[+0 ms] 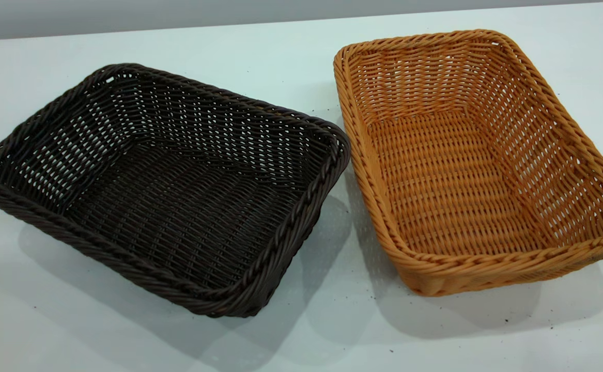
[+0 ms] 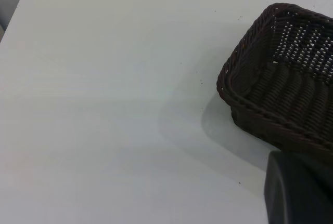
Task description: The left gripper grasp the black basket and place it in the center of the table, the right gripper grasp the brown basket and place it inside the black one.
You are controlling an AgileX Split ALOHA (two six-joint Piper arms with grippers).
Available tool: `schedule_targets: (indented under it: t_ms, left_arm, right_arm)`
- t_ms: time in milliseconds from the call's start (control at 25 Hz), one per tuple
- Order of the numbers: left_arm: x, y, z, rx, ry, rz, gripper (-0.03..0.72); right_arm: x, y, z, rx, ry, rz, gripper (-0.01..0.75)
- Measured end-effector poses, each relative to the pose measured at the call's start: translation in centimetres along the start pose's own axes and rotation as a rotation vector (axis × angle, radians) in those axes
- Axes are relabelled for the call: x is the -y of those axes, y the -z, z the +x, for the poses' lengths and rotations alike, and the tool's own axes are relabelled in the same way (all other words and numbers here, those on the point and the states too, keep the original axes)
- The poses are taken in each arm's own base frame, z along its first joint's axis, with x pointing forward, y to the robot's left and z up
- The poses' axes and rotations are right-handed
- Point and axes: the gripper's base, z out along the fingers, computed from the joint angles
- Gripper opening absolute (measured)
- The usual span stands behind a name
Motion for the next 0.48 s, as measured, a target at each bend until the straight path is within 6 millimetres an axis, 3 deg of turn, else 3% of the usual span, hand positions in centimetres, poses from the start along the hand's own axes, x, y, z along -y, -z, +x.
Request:
schedule_targets:
  t_ms: [480]
  left_arm:
    - [0.01,0.0,-0.01,0.001,0.0,0.001,-0.001]
  right_arm:
    - [-0.5,-0.01,-0.09,0.01,-0.03,-0.055,-0.001]
